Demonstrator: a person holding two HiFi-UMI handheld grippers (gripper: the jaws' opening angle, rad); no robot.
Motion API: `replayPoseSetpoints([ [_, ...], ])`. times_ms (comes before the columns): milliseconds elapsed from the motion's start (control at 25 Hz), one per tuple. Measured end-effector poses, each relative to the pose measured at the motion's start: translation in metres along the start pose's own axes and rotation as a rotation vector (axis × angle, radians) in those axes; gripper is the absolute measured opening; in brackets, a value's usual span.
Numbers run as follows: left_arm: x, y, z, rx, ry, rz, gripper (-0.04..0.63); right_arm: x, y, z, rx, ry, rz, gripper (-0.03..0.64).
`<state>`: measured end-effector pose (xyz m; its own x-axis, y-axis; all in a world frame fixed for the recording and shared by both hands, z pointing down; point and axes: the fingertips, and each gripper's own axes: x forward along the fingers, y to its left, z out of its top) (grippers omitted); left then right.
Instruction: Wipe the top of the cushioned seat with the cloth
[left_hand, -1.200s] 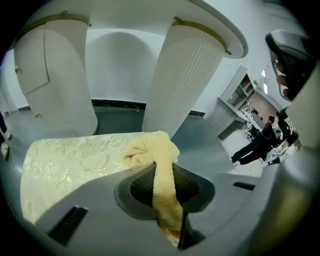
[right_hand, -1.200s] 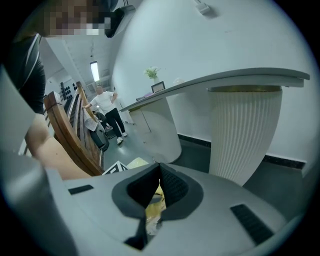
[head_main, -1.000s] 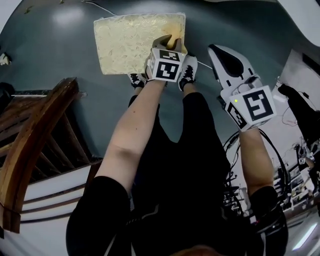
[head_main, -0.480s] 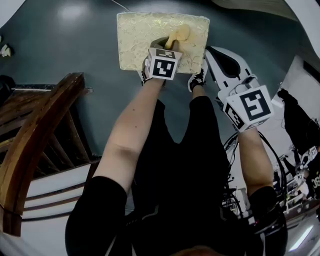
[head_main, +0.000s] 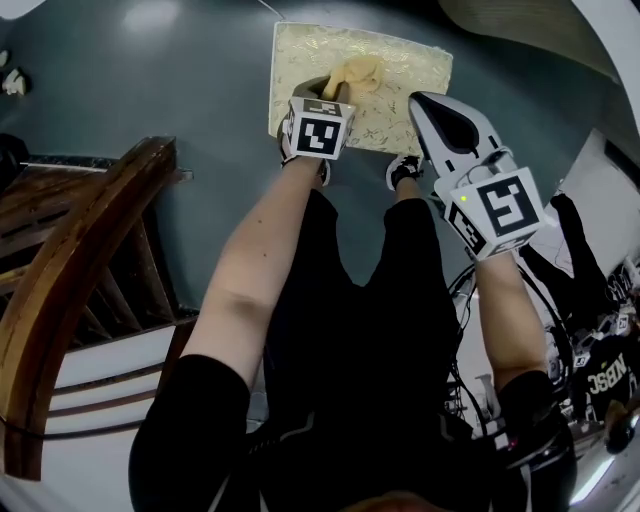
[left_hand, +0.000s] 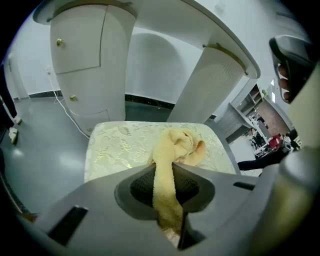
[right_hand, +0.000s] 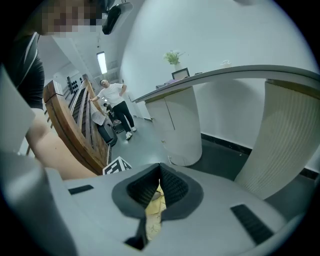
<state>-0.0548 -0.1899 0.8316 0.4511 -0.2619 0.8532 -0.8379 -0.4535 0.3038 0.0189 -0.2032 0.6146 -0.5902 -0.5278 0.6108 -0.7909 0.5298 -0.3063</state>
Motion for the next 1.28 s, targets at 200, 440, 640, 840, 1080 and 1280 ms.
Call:
replayPoseSetpoints([
  [200, -0.016, 0.034, -0.004, -0.031, 0.020, 0.023, 0.064, 0.019, 0.016, 0.014, -0.018, -0.001, 0.020, 0.006],
  [440, -0.030, 0.075, -0.010, -0.064, 0.000, 0.090, 0.064, 0.028, 0.024, 0.019, -0.025, 0.002, 0.028, 0.006],
  [640, -0.047, 0.124, -0.020, -0.131, 0.029, 0.223, 0.064, 0.020, 0.021, 0.026, -0.018, -0.016, 0.014, 0.006],
  [840, -0.089, 0.154, -0.017, -0.121, -0.056, 0.328, 0.064, -0.007, 0.016, 0.029, -0.017, -0.048, 0.014, 0.006],
  [1080, -0.104, 0.079, 0.004, -0.038, -0.104, 0.245, 0.064, -0.055, -0.010, 0.033, 0.000, -0.094, -0.002, 0.006],
  [1280, -0.082, -0.038, 0.022, 0.004, -0.167, 0.127, 0.064, -0.098, -0.031, 0.021, -0.010, -0.103, 0.007, 0.006],
])
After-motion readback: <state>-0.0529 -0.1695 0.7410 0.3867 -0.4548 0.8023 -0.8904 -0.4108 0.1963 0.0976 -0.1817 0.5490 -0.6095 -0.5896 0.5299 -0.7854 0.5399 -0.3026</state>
